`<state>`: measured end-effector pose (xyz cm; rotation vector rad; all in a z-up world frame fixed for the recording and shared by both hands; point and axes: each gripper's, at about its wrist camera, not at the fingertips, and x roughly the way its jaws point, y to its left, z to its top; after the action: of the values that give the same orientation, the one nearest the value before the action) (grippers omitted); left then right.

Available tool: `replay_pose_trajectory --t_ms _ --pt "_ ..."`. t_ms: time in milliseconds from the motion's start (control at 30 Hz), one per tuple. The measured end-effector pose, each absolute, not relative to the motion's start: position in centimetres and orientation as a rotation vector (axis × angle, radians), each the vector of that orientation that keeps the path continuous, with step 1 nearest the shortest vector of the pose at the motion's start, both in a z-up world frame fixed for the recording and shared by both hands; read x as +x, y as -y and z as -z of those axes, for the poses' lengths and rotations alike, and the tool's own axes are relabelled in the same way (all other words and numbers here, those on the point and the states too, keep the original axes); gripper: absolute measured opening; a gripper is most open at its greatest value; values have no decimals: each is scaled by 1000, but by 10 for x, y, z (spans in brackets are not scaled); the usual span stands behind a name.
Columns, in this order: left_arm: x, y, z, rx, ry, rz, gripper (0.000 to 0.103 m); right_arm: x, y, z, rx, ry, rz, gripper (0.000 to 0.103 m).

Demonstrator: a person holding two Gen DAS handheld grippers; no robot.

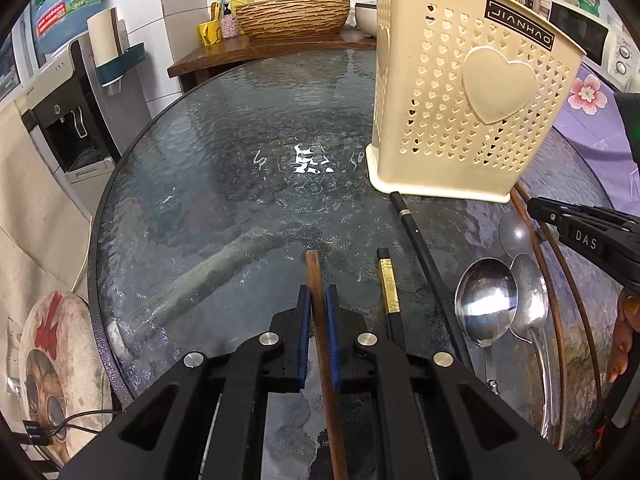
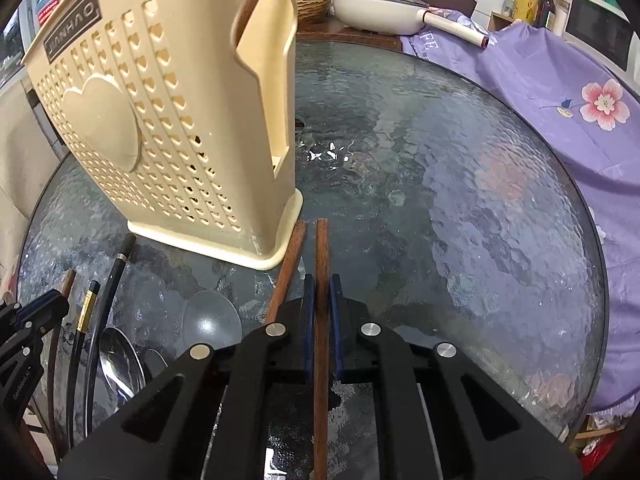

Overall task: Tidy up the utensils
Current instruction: 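Grasp a wooden chopstick with the right tool while the left tool grasps another, then lift both chopsticks and carry them above the cream holder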

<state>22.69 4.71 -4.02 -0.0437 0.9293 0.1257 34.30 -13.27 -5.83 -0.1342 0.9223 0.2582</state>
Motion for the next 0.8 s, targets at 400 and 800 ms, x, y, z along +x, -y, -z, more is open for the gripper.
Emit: replay_pose_trajectory --t_ms 400,800 --pt "232 -53 38 -76 -938 -94 7 337 136 58 -127 -909 -296 8" --pt "241 -61 9 -100 -858 -64 7 342 152 38 -42 -859 -361 8"
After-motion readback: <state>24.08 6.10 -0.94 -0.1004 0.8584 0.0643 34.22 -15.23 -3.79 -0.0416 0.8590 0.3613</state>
